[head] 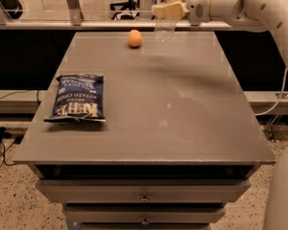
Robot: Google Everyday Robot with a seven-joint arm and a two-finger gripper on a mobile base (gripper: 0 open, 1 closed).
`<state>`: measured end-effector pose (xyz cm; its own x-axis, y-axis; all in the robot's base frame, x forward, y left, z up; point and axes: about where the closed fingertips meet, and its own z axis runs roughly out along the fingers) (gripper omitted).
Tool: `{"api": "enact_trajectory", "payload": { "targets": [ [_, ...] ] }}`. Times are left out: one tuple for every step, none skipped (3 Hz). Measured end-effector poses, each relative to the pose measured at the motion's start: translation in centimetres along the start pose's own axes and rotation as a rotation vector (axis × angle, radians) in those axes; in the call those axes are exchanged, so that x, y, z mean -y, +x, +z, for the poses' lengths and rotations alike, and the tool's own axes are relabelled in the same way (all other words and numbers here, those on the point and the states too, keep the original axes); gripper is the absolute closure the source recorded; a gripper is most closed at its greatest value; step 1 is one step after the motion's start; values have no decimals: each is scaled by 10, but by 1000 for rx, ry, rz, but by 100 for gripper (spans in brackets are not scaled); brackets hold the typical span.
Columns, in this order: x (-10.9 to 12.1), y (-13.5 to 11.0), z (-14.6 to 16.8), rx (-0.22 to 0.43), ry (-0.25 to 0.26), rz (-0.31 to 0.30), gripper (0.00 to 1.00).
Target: Move water bottle near orange
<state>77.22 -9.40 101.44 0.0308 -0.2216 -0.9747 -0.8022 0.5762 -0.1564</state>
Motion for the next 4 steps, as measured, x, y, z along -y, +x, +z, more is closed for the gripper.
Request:
{"api": "enact_trajectory", "payload": {
  "targets": [
    [8,6,21,-21,12,23,100],
    [13,16,42,-56,15,50,100],
    [13,24,63,-82,8,79,100],
    [13,31,79,-103,9,98,100]
  ]
}}
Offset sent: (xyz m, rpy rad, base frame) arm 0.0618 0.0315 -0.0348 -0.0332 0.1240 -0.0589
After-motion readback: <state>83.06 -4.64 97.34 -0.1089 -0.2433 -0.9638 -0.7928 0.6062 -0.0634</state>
